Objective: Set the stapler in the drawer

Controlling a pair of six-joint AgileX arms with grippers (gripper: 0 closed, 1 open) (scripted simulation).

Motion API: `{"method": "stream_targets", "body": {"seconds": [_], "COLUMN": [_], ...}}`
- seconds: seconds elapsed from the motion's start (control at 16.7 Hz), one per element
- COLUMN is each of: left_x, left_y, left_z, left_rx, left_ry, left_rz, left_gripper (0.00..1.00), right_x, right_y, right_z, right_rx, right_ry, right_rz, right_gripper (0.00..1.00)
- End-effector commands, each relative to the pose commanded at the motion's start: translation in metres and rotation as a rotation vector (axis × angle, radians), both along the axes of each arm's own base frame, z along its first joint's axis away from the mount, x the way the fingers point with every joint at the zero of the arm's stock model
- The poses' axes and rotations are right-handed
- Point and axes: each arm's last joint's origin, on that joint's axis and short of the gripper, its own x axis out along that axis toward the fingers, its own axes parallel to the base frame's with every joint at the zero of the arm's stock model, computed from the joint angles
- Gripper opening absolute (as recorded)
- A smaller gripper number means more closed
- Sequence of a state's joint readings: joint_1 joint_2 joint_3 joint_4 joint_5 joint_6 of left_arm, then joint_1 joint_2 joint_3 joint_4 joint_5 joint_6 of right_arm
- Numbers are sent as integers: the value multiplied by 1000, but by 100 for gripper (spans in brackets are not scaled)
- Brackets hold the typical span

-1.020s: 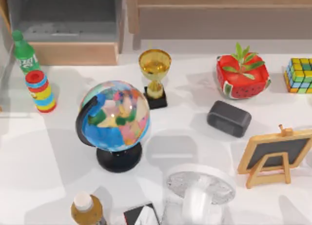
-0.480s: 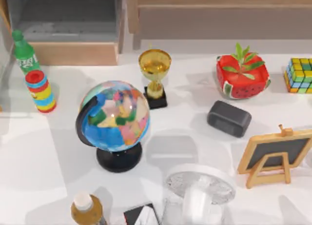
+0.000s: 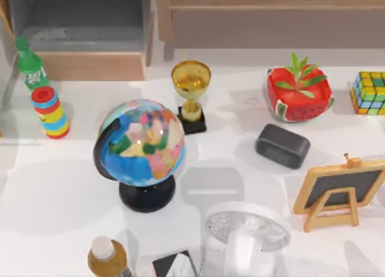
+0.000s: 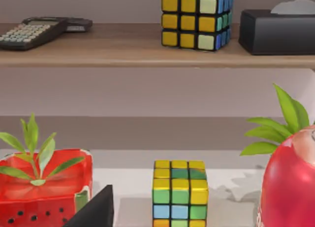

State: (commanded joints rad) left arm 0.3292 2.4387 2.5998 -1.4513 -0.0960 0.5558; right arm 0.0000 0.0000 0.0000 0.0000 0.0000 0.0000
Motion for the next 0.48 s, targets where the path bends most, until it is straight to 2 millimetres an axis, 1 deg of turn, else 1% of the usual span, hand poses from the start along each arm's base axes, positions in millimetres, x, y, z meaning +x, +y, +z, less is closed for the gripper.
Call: {"method": "stream_targets", "body": {"seconds": [0.12,0.18,0.42,0.48], "left_x": [6,10,25,27], "left_y": [1,2,2,2], "left_z": [-18,-32,-100,-113], "left_rx": [-37,-62,-153,-165], "left_ry": [20,37,147,172], "left_rz": [8,23,114,134], "left_gripper": [0,0,0,0], "right_x": [0,0,0,0], "right_y": [0,0,0,0], "right_z": [0,0,0,0], "right_rx": [0,0,0,0], "right_ry": [0,0,0,0], "right_rz": [0,0,0,0], "right_gripper": [100,100,100,100]}}
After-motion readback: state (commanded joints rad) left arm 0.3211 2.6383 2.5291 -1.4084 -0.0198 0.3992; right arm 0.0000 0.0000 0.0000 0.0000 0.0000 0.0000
